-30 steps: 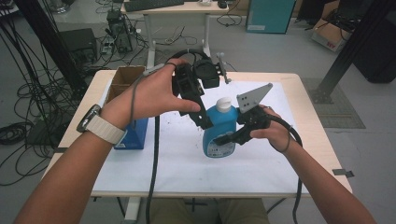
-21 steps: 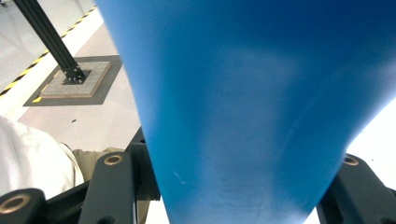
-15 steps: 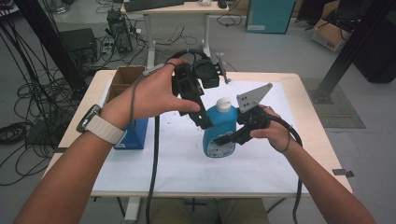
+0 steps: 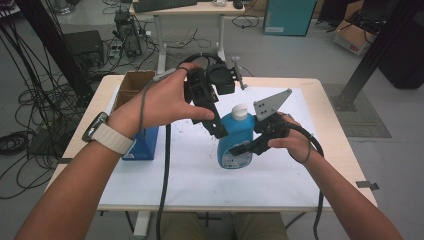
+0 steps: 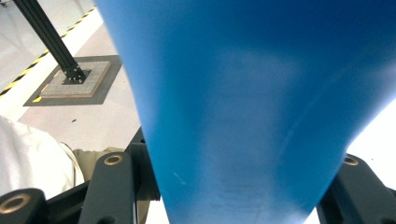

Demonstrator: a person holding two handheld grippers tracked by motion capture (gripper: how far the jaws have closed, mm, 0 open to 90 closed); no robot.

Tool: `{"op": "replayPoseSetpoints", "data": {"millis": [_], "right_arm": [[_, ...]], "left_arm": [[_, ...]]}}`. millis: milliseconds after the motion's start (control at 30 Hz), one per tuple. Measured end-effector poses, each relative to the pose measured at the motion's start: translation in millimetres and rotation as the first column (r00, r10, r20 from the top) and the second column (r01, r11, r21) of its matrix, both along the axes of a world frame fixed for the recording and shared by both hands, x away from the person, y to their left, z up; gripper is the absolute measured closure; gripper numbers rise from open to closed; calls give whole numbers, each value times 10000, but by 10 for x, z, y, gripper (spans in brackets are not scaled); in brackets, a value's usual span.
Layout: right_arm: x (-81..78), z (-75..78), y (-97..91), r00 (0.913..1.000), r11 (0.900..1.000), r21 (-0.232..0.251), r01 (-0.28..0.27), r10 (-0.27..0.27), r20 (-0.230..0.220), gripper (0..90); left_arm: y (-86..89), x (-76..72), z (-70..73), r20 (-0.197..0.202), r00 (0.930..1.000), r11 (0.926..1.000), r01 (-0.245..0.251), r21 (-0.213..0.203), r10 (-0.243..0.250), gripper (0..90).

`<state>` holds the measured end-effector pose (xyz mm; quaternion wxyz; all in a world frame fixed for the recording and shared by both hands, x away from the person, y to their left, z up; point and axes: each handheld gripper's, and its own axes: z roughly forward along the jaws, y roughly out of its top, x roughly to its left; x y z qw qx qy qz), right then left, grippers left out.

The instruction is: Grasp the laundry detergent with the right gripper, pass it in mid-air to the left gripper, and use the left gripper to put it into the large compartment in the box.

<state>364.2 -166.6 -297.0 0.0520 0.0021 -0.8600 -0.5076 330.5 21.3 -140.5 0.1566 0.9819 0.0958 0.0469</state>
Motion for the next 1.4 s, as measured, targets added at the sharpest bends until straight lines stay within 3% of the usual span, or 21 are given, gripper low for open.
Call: {"op": "replayPoseSetpoints", "data": {"millis": [1400], "right_arm": [[6,8,28,10000,9998,-175,6,-6,-12,434]], "left_arm": [[-20,4,-8,-71,10000,9999,30,-161,-31,65]]}}
